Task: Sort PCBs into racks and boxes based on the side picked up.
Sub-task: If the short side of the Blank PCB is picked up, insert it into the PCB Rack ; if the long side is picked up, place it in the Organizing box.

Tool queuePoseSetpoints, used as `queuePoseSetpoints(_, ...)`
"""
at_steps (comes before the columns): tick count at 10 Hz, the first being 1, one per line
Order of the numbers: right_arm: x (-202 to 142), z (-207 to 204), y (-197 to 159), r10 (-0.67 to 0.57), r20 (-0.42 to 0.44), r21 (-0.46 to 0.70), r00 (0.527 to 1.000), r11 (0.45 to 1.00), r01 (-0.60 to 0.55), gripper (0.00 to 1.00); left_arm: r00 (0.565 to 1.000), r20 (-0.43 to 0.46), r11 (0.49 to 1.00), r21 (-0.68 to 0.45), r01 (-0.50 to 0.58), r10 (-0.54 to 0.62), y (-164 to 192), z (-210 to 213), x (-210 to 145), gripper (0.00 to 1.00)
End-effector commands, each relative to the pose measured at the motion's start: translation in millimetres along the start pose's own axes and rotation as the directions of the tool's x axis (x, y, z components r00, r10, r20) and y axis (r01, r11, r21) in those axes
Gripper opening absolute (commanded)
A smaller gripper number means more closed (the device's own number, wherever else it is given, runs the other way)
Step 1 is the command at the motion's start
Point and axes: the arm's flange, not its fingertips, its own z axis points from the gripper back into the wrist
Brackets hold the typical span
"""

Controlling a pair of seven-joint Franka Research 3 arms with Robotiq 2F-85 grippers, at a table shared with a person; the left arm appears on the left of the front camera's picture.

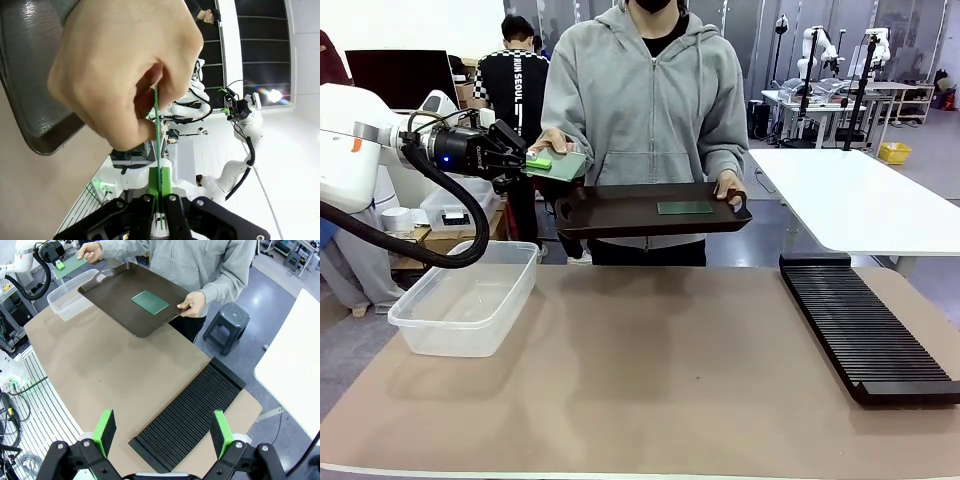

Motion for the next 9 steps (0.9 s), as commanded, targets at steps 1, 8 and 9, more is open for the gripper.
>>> queuePoseSetpoints(1, -0.4, -0.8, 0.7, 0.001, -0.001, 0.002, 1.0, 1.0, -0.001, 1.0, 1.0, 0.003, 1.0, -0.018, 0.004, -0.004, -0.9, -0.2, 0.5, 0.0)
queuePoseSetpoints(8, -0.4, -0.8, 0.7, 0.001, -0.001, 0.002, 1.0, 1.0, -0.001, 1.0, 1.0, 0.003, 1.0, -0.018, 0.004, -0.004, -0.9, -0.2, 0.5, 0.0)
queuePoseSetpoints(9, -0.4, -0.8, 0.7, 0.001, -0.001, 0.002, 1.0, 1.0, -0.001, 1.0, 1.0, 0.003, 1.0, -0.018, 0.004, -0.004, -0.9, -0.2, 0.5, 0.0)
